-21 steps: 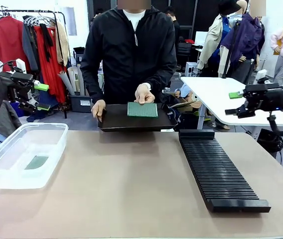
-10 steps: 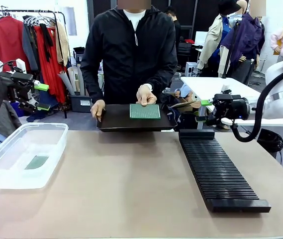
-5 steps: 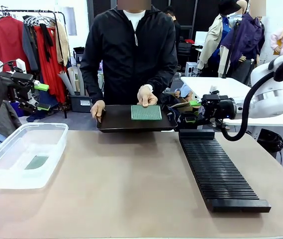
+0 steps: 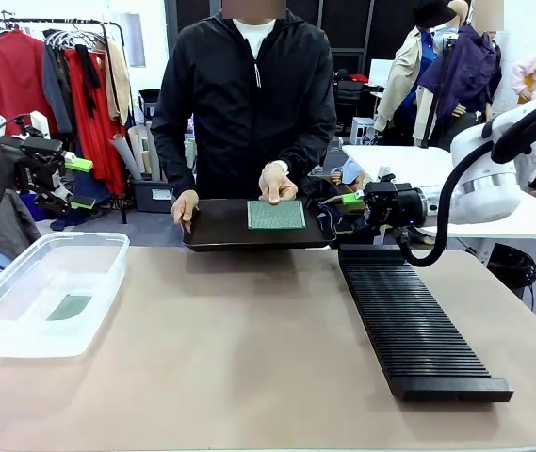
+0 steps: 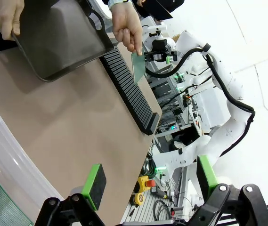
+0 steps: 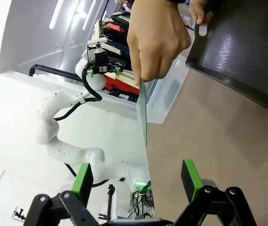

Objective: Sort PCBs into racks and boxes based on the side picked up.
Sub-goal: Pick up the Blank PCB handed by the Human.

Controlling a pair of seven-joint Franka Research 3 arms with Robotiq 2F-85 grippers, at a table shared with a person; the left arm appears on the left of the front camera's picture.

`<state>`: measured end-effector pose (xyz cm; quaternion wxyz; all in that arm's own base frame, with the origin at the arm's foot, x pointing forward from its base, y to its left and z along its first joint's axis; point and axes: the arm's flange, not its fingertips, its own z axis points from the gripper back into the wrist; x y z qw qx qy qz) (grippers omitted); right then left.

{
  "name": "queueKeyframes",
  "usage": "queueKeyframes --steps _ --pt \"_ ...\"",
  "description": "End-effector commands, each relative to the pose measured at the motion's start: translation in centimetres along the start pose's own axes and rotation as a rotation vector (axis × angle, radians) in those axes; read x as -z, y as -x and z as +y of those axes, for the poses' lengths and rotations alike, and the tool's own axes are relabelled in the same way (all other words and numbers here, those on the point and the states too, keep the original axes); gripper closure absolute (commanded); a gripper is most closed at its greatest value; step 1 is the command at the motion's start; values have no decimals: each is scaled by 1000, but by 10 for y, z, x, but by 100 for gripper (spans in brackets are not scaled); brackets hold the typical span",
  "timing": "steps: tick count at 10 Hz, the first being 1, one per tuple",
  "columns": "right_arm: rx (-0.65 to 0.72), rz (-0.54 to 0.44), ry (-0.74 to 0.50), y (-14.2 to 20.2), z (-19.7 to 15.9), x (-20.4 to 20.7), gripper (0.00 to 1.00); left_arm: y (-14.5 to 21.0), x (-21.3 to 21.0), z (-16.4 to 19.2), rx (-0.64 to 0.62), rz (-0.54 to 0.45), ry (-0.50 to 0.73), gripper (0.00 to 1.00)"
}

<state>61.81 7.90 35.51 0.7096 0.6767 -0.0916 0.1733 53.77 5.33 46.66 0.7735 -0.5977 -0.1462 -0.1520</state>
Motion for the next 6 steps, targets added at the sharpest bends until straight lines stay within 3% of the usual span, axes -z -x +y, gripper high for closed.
queueKeyframes --steps 1,6 --pt "-1 -35 -4 -13 -1 13 0 0 -1 -1 -2 4 -7 0" --pt "-38 -102 18 -18 -4 45 0 0 -1 -1 -2 4 -7 0"
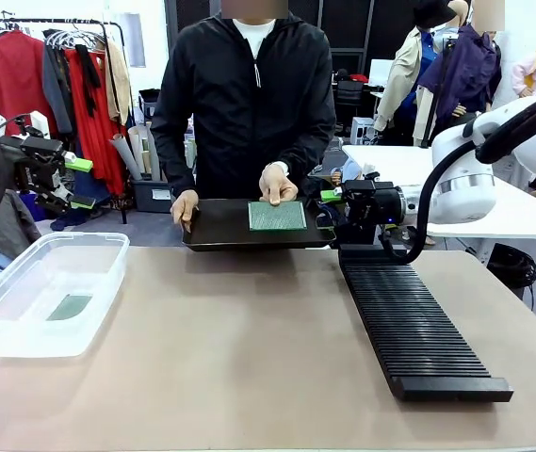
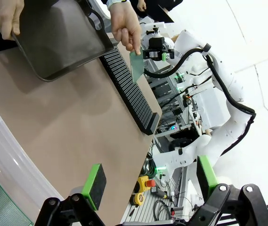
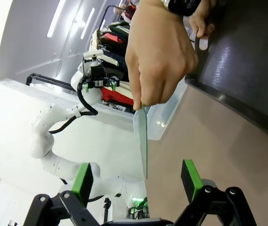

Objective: Sort PCBs into racks and boxes based on the side picked up.
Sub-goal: Pick up the Blank PCB handed by the Human.

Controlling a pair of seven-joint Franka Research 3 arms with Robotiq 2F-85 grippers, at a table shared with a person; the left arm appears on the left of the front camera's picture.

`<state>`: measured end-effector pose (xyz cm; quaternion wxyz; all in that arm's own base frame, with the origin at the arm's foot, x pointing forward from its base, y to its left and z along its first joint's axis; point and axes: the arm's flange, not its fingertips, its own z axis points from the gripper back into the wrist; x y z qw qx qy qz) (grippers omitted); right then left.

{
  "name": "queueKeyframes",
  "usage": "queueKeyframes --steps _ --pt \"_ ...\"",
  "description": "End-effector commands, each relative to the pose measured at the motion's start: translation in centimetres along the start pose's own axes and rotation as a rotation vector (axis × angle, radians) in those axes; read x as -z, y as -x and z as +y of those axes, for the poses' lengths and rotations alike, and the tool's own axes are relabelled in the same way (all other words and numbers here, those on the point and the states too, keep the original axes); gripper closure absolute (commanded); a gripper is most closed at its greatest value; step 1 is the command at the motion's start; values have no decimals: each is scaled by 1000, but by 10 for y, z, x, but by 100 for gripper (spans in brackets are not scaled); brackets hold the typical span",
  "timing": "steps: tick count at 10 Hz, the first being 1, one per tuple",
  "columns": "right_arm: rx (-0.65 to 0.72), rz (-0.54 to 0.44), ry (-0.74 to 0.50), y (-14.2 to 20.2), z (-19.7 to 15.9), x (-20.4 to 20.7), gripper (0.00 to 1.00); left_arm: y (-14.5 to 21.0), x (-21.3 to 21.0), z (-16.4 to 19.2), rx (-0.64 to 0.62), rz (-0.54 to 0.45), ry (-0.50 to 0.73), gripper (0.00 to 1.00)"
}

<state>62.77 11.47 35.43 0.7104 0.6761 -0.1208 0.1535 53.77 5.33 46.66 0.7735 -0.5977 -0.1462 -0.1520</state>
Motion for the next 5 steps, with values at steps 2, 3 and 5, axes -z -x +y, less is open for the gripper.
queueKeyframes --steps 2,3,5 --pt "-20 -19 -7 -6 -3 23 0 0 -1 -1 -2 4 -7 0" --pt "-23 -16 -6 -7 -3 27 0 0 -1 -1 -2 4 -7 0" --pt "-37 -22 -15 -8 -5 38 0 0 -1 -1 -2 4 -7 0"
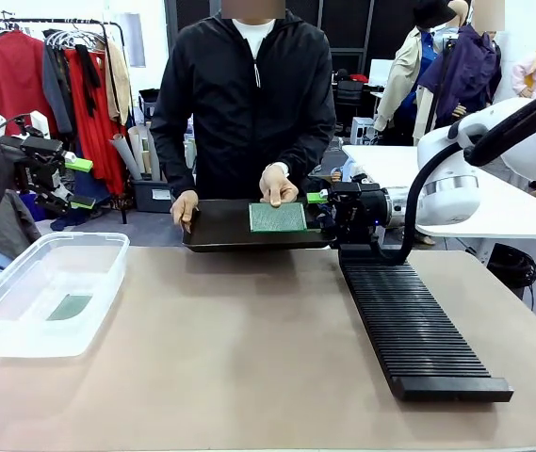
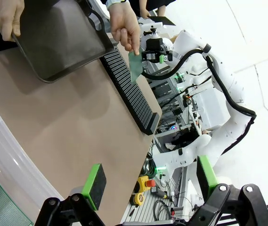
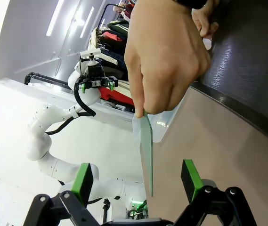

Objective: Sort PCBs into racks and boxes based on the side picked up.
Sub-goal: Pick up the Blank PCB handed by the Human.

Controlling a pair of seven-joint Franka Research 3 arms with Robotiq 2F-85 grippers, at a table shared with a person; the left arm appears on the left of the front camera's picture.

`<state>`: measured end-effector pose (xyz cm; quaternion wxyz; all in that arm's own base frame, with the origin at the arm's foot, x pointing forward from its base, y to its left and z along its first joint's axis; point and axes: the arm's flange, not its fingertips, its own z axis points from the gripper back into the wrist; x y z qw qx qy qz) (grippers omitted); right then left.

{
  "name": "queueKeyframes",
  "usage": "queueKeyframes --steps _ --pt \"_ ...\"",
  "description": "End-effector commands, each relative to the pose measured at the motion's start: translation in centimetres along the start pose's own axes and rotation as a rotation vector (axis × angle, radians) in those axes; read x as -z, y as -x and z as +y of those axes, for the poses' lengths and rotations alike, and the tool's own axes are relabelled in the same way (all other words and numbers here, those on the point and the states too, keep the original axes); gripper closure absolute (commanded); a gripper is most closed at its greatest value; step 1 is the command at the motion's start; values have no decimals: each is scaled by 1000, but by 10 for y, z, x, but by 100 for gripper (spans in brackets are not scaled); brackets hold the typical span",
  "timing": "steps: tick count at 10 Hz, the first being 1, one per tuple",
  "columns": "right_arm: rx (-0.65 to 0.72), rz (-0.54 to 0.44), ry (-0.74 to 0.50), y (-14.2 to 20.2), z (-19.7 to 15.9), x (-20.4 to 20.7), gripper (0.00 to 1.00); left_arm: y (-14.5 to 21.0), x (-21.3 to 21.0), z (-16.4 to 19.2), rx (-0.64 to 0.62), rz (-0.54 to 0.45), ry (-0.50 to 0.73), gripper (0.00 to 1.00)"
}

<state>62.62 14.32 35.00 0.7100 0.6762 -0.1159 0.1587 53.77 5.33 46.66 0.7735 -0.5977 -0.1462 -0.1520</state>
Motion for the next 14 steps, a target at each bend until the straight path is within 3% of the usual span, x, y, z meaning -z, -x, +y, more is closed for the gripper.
queueKeyframes --steps 1,11,14 --pt "-46 -38 -12 -11 -3 15 0 0 -1 -1 -2 4 -7 0" --pt "-136 -67 -13 -17 -15 39 0 0 -1 -1 -2 4 -7 0" --pt "-144 -83 -12 -19 -16 39 14 0 -1 -1 -2 4 -7 0"
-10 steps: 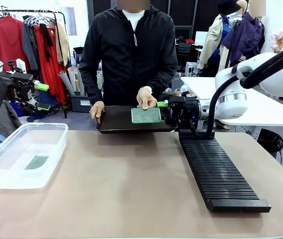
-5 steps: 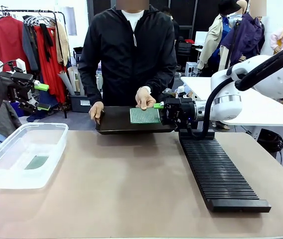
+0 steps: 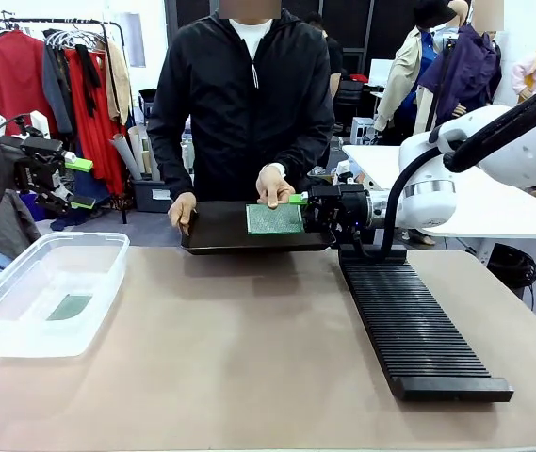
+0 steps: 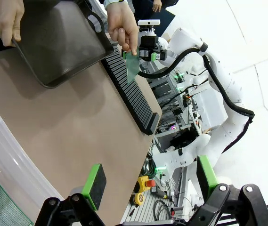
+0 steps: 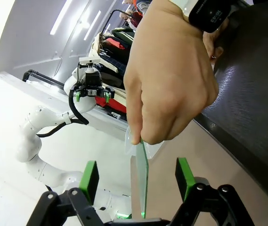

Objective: Sort PCBs into racks and boxes based on the side picked up.
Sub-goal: Pick up the Blank PCB handed by the Human.

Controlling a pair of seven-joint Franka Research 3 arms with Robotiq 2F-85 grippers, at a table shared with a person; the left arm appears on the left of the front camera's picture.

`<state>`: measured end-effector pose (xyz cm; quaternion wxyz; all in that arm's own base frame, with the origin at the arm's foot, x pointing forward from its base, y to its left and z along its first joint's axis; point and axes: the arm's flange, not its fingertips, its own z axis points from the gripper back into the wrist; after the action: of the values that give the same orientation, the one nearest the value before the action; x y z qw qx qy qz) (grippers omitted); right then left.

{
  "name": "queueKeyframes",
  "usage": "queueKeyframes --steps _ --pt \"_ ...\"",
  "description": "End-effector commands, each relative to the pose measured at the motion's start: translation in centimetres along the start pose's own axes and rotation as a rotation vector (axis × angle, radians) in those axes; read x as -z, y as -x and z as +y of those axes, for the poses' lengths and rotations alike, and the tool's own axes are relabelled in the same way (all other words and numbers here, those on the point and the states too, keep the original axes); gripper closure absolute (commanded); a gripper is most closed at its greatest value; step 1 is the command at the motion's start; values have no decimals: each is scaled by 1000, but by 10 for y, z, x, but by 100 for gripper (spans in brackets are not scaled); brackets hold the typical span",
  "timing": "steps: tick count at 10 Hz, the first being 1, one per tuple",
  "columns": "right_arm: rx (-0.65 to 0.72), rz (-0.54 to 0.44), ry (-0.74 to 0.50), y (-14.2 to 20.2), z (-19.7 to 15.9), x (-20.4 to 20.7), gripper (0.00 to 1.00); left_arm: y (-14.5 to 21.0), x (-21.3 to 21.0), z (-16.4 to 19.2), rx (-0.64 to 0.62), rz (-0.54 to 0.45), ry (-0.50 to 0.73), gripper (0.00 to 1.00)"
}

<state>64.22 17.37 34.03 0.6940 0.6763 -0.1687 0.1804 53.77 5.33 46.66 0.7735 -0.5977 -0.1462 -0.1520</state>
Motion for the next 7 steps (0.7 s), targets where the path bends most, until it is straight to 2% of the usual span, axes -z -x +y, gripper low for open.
queueKeyframes --steps 1,4,7 --pt "-39 -35 0 -5 -3 9 21 0 -1 -1 -2 4 -7 0" --pt "-35 -33 4 -6 -4 8 49 0 -1 -1 -2 4 -7 0" --pt "-32 -31 12 -8 -6 11 89 0 -1 -1 -2 4 -7 0"
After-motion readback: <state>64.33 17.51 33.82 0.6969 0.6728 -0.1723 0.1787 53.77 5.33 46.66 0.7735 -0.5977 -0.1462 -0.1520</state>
